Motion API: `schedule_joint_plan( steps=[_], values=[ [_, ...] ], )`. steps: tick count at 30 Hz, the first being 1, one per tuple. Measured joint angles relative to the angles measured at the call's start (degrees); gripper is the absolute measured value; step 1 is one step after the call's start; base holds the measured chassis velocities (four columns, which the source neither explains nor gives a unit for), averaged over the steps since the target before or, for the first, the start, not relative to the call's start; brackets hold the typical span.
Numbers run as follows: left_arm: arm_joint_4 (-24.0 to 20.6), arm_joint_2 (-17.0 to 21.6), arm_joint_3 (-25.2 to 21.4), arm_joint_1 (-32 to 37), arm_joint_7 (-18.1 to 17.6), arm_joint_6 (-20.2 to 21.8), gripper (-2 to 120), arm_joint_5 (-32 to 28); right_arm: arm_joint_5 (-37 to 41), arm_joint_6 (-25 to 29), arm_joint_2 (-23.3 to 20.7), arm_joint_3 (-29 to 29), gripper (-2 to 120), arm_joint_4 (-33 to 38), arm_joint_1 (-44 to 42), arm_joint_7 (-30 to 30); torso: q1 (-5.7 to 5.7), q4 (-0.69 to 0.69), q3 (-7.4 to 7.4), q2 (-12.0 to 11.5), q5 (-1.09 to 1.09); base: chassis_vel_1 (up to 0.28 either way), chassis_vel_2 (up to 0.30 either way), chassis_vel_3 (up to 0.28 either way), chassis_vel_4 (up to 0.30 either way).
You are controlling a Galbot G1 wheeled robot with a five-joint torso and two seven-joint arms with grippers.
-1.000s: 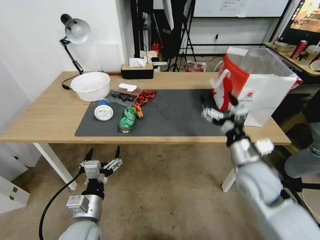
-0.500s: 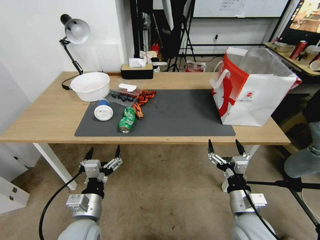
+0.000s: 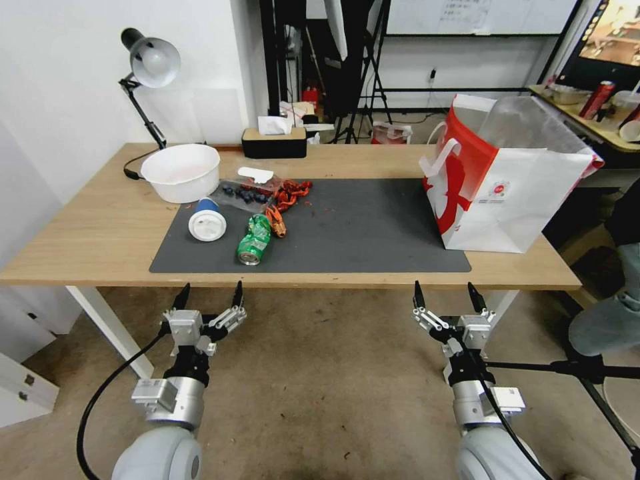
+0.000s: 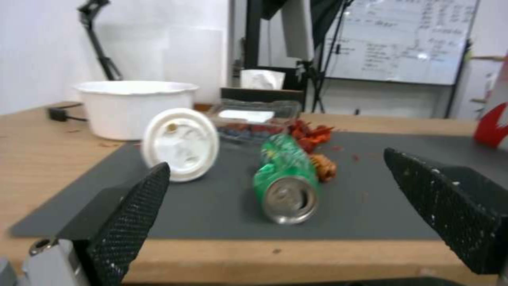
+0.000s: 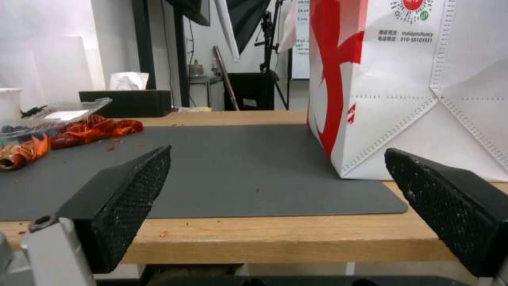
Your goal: Pick up the trash from the table and place it into the takeout bag.
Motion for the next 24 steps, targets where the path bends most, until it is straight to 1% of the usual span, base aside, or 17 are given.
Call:
schedule_joint_plan(
  steps=[1,3,4,6,7,8,9,11,13,14,17,22,24],
  values=[
    [0.1,0.9,0.4,-0.8,0.0,0.9,100,-1.5,0.0,-0.1,0.1,0.0,100,0.0,0.0,0.0,0.00,0.00,0.00,0.0,0.00,0.000,0.000,0.000,0.000],
    [0.6,3.3,2.2,-3.3,-0.2,3.4,100,-6.4,-0.1,-0.4,0.3,-0.1,100,0.0,0.1,0.0,0.00,0.00,0.00,0.0,0.00,0.000,0.000,0.000,0.000],
    [0.6,3.3,2.2,-3.3,-0.2,3.4,100,-6.4,-0.1,-0.4,0.3,-0.1,100,0.0,0.1,0.0,0.00,0.00,0.00,0.0,0.00,0.000,0.000,0.000,0.000],
    [1.1,4.9,3.6,-5.0,-0.8,5.3,100,-9.6,-0.2,-0.6,0.5,-0.1,100,0.0,0.1,-0.1,0.00,0.00,0.00,0.0,0.01,0.000,0.000,0.000,0.000],
    [1.1,4.9,3.6,-5.0,-0.8,5.3,100,-9.6,-0.2,-0.6,0.5,-0.1,100,0.0,0.1,-0.1,0.00,0.00,0.00,0.0,0.01,0.000,0.000,0.000,0.000],
    [1.9,6.2,4.7,-6.6,-1.5,6.9,100,-12.1,-0.4,-0.8,0.8,-0.1,100,0.1,0.1,-0.1,0.00,0.00,0.00,0.0,0.00,0.000,0.000,0.000,0.000],
    [2.7,7.0,5.2,-7.9,-1.8,7.6,100,-13.2,-0.6,-0.9,0.9,-0.1,100,0.1,0.1,-0.1,0.00,0.00,0.00,0.0,0.00,0.000,0.000,0.000,0.000],
    [3.0,7.4,5.4,-8.4,-1.9,7.9,100,-13.6,-0.7,-0.9,1.0,-0.1,100,0.1,0.0,-0.1,0.00,0.00,0.00,0.0,0.00,0.000,0.000,0.000,0.000],
    [4.8,8.8,6.0,-11.0,-2.8,9.5,100,-15.4,-1.2,-1.1,1.5,-0.1,100,0.1,-0.2,0.0,0.00,0.00,0.00,0.0,0.00,0.000,0.000,0.000,0.000],
    [4.8,8.8,6.0,-11.0,-2.8,9.5,100,-15.4,-1.2,-1.1,1.5,-0.1,100,0.1,-0.2,0.0,0.00,0.00,0.00,0.0,0.00,0.000,0.000,0.000,0.000],
    [6.8,10.4,6.7,-14.0,-3.9,11.6,100,-16.9,-1.6,-1.5,2.2,-0.2,100,0.2,-0.4,0.0,0.00,0.00,0.00,0.0,0.00,0.000,0.000,0.000,0.000],
    [8.5,11.4,7.1,-16.3,-4.8,13.1,100,-17.5,-1.9,-1.7,2.4,-0.2,100,0.2,-0.3,0.1,0.00,0.00,0.00,0.0,0.00,0.000,0.000,0.000,0.000],
    [9.9,12.2,7.7,-17.9,-5.8,14.4,100,-17.6,-2.0,-1.9,2.6,-0.1,100,0.2,-0.3,0.2,0.00,0.00,0.00,0.0,0.00,0.000,0.000,0.000,0.000]
  ],
)
